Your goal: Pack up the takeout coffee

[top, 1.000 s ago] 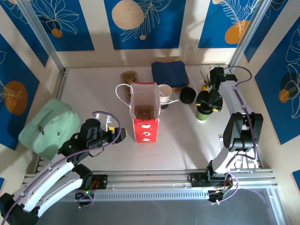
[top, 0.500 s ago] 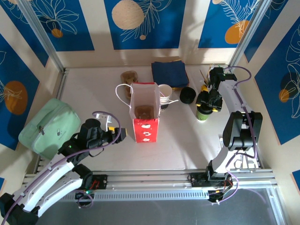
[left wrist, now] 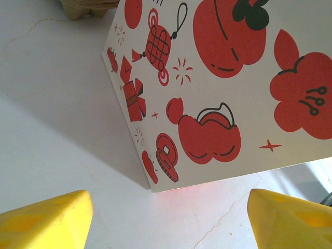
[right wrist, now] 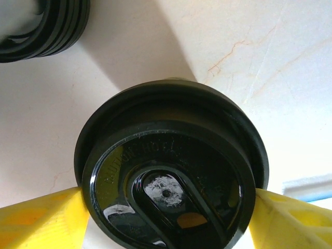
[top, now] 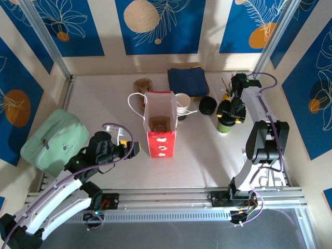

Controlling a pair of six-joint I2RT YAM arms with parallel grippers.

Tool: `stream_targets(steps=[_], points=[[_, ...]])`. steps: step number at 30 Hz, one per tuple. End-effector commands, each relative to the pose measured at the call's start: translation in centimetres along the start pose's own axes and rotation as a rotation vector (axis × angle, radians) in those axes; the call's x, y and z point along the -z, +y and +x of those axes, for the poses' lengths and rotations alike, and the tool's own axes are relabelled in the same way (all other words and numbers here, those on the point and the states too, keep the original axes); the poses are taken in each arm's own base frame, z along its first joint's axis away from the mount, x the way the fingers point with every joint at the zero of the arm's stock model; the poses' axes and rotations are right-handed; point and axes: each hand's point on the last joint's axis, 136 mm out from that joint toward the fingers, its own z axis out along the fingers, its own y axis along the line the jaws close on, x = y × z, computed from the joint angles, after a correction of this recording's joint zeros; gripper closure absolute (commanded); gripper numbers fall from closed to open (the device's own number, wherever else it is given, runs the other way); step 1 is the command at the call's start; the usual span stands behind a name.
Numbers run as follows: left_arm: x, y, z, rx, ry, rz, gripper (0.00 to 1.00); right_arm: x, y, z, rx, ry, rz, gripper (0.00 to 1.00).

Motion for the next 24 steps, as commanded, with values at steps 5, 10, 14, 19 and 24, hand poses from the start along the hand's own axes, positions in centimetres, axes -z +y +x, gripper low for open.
stream_targets(steps=[5, 10, 14, 19, 24], points=[[0.07, -0.07, 0.18, -0.016, 0.007, -0.001, 0.22, -0.42, 0.05, 0.14, -0.003, 0.041, -0.006, 0.22], [0.09, -0.17, 0.07, -0.014, 0.003, 0.004, 0.22, -0.36, 0.0, -0.03, -0.028, 0.035, -0.008, 0.21], [0.09, -0.16, 0.12, -0.015, 0.006, 0.003, 0.22, -0.08, 0.15, -0.09, -0.049, 0.028, -0.037, 0.2], [0.09, -0.17, 0.13, -0.016, 0.006, 0.004, 0.22, 0.13, 0.14, -0.15, -0.052, 0.026, -0.039, 0.2], [0.12, -0.21, 0.05, -0.015, 0.004, 0.005, 0.22, 0.26, 0.25, -0.21, -0.055, 0.023, -0.044, 0.2]])
